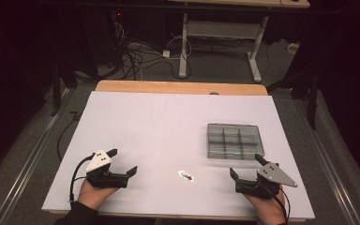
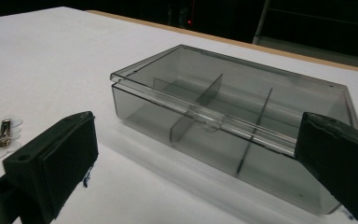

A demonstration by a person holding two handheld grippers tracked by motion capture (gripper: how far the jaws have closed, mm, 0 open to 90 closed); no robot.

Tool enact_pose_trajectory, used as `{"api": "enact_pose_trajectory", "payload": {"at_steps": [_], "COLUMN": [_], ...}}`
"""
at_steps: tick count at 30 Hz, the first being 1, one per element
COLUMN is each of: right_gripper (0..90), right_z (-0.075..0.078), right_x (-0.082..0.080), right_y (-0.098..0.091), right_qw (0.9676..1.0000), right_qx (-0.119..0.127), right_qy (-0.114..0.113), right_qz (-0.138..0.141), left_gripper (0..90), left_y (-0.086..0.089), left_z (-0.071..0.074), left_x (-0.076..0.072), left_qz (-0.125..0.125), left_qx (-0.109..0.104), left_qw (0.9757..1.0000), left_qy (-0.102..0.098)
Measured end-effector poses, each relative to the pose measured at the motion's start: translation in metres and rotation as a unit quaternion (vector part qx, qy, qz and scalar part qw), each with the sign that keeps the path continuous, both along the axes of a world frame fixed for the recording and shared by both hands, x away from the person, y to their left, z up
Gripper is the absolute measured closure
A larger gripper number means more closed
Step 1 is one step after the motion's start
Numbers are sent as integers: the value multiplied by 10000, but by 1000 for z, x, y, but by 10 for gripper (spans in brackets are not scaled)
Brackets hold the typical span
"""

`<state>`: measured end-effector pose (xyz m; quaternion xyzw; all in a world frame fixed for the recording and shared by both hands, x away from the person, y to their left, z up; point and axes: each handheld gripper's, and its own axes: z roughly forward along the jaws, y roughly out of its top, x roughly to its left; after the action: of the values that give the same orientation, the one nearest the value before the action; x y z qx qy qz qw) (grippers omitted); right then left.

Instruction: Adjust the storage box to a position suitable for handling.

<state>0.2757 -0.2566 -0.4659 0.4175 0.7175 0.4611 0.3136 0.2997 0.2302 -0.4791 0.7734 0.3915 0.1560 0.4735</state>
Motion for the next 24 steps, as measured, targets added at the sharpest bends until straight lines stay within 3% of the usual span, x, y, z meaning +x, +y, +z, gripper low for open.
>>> {"api": "enact_pose_trajectory", "payload": {"at_steps": [24], "right_gripper": [21], "right_z": [5], "right_x": [0], "right_y": [-44], "right_qw": [9985], "right_qx": [53], "right_qy": [-45], "right_qz": [-540], "left_gripper": [0], "left_y": [0], "left_z": [-2], "left_x": [1], "left_qz": [-9], "left_qx": [43], "left_qw": [10000], "left_qy": [47]}}
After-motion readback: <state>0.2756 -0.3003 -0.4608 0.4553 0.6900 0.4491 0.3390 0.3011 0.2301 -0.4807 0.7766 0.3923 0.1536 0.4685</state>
